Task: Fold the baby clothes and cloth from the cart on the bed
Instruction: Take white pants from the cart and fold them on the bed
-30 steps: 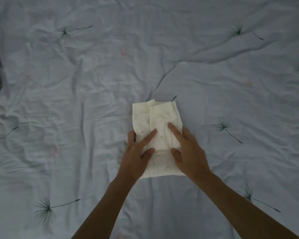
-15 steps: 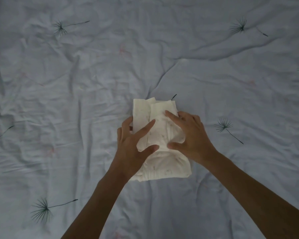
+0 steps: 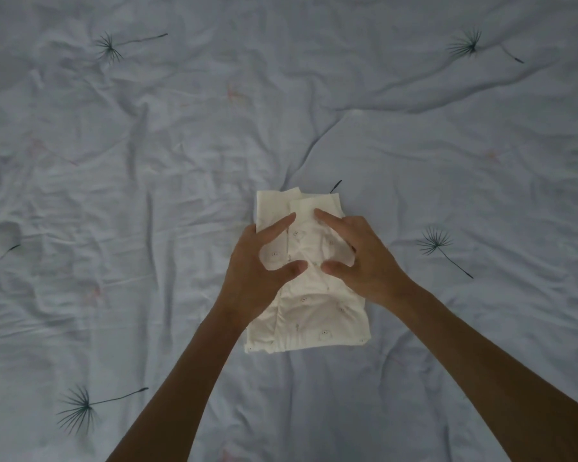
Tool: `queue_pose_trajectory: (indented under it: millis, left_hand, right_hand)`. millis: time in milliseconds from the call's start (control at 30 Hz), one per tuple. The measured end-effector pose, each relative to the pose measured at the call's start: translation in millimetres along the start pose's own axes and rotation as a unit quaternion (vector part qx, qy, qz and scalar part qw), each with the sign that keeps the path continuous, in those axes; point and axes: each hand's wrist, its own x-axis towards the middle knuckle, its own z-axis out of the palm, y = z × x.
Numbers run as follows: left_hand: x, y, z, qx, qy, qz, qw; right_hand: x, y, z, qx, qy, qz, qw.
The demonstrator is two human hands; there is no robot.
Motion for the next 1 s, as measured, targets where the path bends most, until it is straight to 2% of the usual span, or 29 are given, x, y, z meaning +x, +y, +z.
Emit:
queue_pose_trajectory:
  millis: [267, 567, 1000]
  left_hand:
    - [21.5, 7.9, -2.0, -0.041, -0.004, 0.001, 0.999]
    - [19.7, 14.7, 0.5, -0.131, -0.003, -0.015, 0.991]
    - [-17.7, 31.7, -2.0, -0.174, -0.013, -0.019, 0.984]
  right_hand:
    - [-6.0, -10.8, 8.7, 0.076, 0.008, 0.052, 0.996]
    - [-18.5, -19.9, 5.9, 0.17, 0.046, 0.051, 0.983]
    - [-54.9, -42.6, 2.9, 0.161, 0.073, 0.035, 0.984]
